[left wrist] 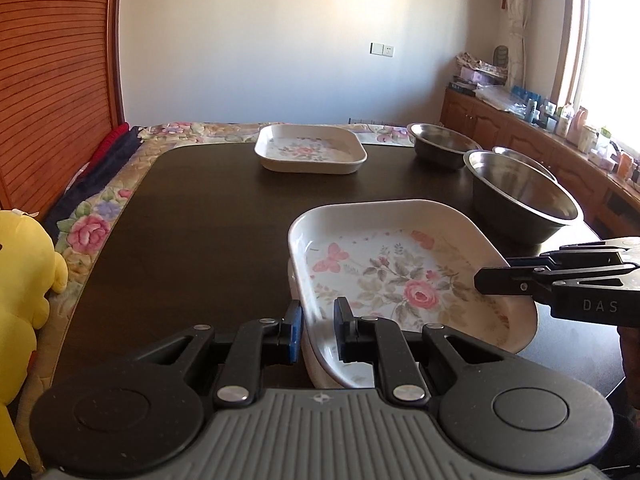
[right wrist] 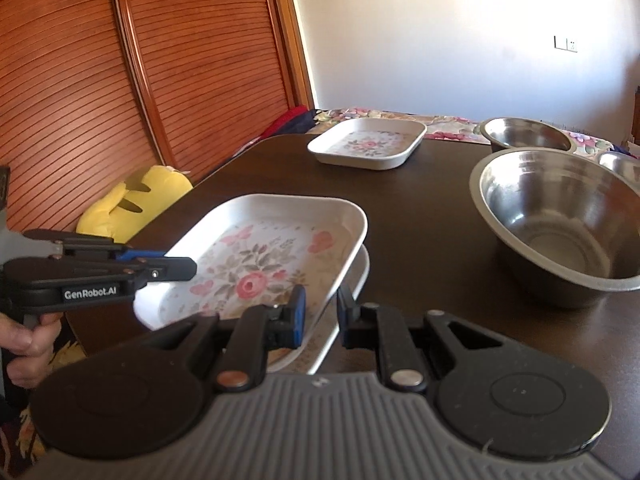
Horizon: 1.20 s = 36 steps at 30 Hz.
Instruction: Organize plates and bowls
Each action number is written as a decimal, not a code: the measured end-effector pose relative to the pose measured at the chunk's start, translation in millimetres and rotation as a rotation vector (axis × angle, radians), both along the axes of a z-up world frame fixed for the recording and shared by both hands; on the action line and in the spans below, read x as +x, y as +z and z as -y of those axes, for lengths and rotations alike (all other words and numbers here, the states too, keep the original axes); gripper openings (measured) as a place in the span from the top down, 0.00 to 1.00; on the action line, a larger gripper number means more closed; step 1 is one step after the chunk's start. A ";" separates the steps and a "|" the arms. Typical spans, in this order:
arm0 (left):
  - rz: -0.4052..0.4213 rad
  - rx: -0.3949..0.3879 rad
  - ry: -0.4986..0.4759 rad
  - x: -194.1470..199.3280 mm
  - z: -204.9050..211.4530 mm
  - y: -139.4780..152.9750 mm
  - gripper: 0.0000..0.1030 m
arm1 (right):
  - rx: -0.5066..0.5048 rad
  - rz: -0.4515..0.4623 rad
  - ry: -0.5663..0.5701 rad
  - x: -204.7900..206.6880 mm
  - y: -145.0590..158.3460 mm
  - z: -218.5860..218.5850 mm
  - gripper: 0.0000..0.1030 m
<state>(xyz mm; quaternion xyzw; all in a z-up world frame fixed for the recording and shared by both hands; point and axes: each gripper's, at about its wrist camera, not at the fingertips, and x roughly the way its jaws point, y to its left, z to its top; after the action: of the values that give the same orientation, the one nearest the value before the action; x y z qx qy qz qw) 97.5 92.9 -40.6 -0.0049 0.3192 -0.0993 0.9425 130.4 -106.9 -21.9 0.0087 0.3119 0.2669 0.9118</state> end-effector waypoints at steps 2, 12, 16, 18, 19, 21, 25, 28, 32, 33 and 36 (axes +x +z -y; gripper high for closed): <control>0.004 0.006 0.001 -0.8 0.5 -1.1 0.84 | 0.003 0.001 -0.002 -0.2 -0.6 0.1 0.82; 0.018 0.066 0.020 -3.7 6.6 -4.4 0.84 | 0.031 0.015 -0.002 -3.4 -4.3 2.6 0.82; 0.020 0.092 0.019 -3.8 10.3 -5.4 0.84 | 0.042 0.017 -0.010 -3.9 -4.8 4.5 0.81; 0.015 0.090 0.019 -2.9 9.9 -6.7 0.84 | 0.040 0.023 -0.010 -5.1 -4.4 3.4 0.81; 0.016 0.089 0.021 -2.8 9.6 -7.6 0.83 | 0.040 0.024 -0.013 -5.4 -4.8 3.6 0.80; 0.019 0.088 0.022 -2.2 9.7 -8.0 0.83 | 0.045 0.020 -0.016 -4.9 -6.7 4.5 0.80; 0.021 0.083 0.023 -2.4 8.7 -8.2 0.83 | 0.051 0.016 -0.016 -5.3 -7.7 5.2 0.80; 0.021 0.081 0.021 -2.6 8.8 -8.6 0.83 | 0.055 0.016 -0.017 -6.1 -7.6 5.4 0.79; 0.022 0.079 0.021 -3.0 8.7 -9.0 0.83 | 0.056 0.018 -0.017 -7.2 -7.9 5.6 0.80; 0.022 0.077 0.021 -3.1 8.5 -9.2 0.83 | 0.056 0.019 -0.018 -7.5 -7.9 5.5 0.79; 0.024 0.073 0.020 -4.1 8.1 -9.2 0.83 | 0.058 0.022 -0.018 -8.1 -6.7 5.7 0.79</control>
<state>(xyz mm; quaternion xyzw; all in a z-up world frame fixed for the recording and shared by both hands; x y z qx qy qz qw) 93.5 84.9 -49.8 0.0275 0.3113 -0.0780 0.9467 122.3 -112.7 -28.7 0.0349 0.2938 0.2675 0.9170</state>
